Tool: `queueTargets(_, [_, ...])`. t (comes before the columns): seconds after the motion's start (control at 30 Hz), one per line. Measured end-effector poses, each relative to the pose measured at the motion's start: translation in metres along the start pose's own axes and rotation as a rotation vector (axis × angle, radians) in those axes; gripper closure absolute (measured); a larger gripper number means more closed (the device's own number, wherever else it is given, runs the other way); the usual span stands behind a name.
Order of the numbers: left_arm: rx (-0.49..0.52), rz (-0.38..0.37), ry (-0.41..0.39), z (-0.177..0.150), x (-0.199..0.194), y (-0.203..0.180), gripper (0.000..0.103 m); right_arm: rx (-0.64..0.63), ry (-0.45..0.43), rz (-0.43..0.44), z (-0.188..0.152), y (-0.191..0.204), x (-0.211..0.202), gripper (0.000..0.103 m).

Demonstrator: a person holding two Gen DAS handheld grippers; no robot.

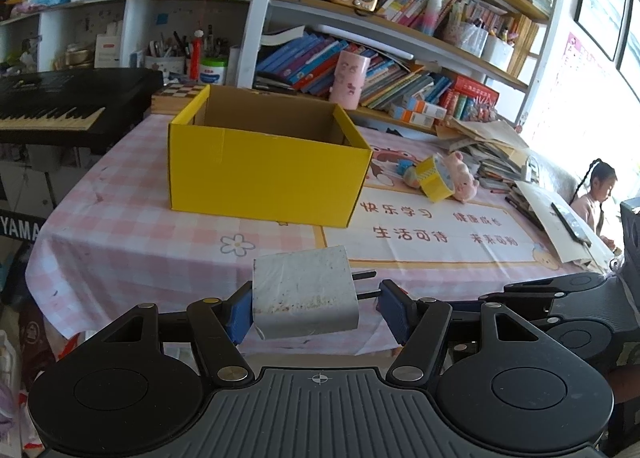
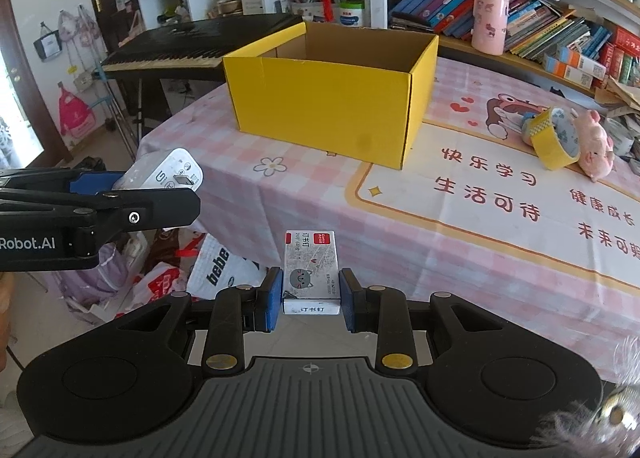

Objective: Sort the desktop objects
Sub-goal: 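Carry the charger in the left tool and the small box in the right tool toward the yellow box, then lower both held items into the yellow box and open both tools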

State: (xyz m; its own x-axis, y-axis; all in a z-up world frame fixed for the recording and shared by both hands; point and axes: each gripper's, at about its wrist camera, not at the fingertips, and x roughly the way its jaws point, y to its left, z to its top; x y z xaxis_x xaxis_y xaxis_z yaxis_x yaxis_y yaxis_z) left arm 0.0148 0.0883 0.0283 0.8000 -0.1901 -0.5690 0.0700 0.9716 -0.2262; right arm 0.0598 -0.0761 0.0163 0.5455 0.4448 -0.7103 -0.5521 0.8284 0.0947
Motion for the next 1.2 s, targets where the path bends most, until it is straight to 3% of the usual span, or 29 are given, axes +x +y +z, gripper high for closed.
queueTargets(0.23, [-0.009,0.021,-0.043,0.016,-0.002,0.004,0.038,-0.005,-0.02,0.029,0.013,-0.001,0.01,0.076])
queueTargets(0.5, [0.033,0.021,-0.096,0.052,0.012,0.005,0.038,0.01,-0.092,0.049,0.051,-0.008,0.017,0.076])
queueTargets(0.93, [0.072,0.033,-0.184,0.117,0.059,0.013,0.038,-0.051,-0.205,0.04,0.133,-0.045,0.038,0.076])
queueTargets(1.2, [0.055,0.083,-0.181,0.144,0.099,0.021,0.038,-0.112,-0.2,0.073,0.175,-0.065,0.07,0.076])
